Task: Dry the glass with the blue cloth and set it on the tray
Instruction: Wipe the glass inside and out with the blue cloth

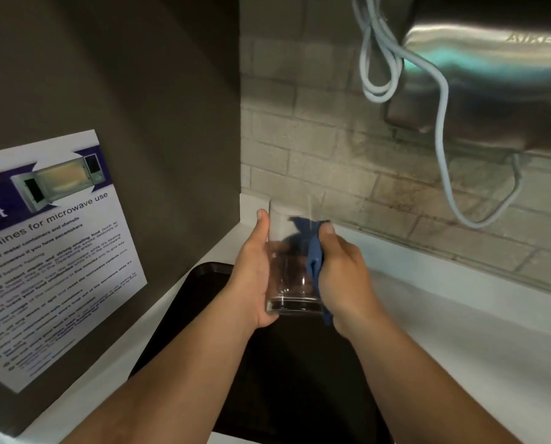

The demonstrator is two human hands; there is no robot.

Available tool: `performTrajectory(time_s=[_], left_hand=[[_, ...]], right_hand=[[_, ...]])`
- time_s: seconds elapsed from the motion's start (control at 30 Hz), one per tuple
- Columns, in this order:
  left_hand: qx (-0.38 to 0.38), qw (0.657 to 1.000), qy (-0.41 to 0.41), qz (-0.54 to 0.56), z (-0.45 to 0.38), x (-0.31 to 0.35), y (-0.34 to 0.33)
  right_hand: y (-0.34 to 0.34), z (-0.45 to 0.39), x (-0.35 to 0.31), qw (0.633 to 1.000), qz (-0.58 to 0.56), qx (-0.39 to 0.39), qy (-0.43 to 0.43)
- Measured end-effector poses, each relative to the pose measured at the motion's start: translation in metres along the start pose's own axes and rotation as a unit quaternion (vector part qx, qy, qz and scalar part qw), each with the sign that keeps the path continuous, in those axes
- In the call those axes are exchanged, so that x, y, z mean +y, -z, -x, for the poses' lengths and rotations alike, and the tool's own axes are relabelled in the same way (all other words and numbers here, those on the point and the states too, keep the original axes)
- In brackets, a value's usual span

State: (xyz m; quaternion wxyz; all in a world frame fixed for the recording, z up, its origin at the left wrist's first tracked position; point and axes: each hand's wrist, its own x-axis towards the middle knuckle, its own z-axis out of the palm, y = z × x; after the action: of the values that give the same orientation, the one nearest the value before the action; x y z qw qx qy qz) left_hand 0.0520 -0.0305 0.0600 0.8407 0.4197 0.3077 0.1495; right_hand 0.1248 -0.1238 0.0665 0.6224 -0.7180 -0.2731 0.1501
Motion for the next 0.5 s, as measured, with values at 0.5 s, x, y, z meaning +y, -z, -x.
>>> performTrajectory(time_s=[0.5], left_hand=[[0.026,0.995,-0.035,-0.088,0.010,-0.004,-0.014]], right_hand=[[-0.009,0.001,0.001,0.987,0.099,0.074,0.103]])
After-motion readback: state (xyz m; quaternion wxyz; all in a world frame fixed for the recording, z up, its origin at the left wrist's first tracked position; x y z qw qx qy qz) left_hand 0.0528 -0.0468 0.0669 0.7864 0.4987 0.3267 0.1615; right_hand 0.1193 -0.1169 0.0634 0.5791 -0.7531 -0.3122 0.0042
